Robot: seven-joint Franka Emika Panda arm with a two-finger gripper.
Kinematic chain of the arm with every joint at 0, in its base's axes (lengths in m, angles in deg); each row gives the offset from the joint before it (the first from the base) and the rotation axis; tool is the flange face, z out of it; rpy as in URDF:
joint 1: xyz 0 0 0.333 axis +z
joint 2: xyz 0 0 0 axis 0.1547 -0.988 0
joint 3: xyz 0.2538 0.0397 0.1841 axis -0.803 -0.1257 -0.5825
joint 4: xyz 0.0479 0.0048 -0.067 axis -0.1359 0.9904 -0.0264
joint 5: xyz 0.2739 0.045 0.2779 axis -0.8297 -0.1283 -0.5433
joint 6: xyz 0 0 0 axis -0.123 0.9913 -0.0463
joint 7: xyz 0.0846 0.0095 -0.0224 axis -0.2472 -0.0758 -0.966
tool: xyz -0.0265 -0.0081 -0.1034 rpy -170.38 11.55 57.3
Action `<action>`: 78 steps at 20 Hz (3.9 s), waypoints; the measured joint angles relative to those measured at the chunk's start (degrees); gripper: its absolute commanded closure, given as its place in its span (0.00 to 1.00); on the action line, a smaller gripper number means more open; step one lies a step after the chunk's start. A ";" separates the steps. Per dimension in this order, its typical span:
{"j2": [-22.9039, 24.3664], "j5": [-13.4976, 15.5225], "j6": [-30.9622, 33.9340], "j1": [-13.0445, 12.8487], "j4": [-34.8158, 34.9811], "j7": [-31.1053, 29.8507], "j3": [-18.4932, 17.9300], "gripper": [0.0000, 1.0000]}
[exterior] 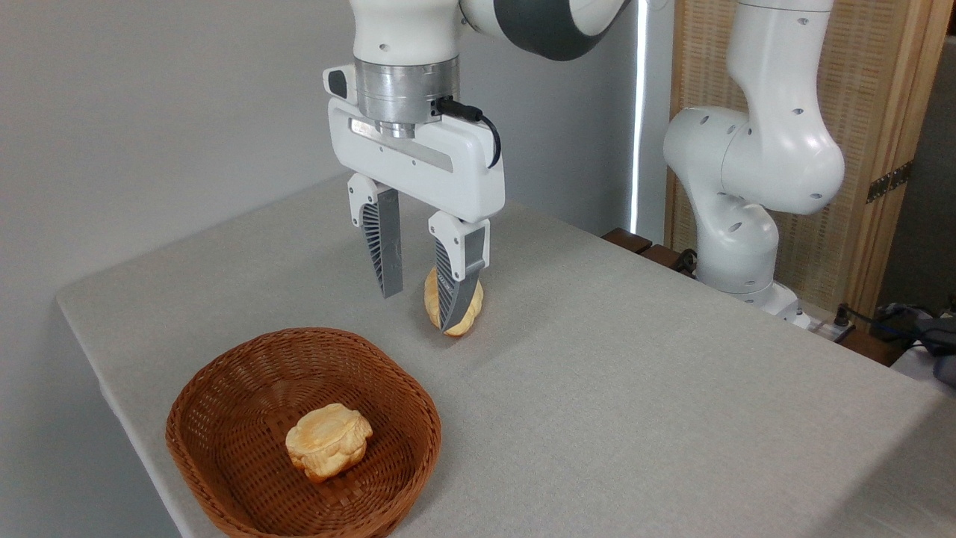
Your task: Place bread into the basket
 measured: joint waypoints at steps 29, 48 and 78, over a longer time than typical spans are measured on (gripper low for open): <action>0.43 0.91 -2.73 -19.55 14.91 -40.29 0.36 0.00; -1.94 -4.19 -3.34 -20.26 17.32 -36.66 4.73 0.74; 2.20 -4.19 -10.25 -19.33 5.47 -21.12 -4.41 0.78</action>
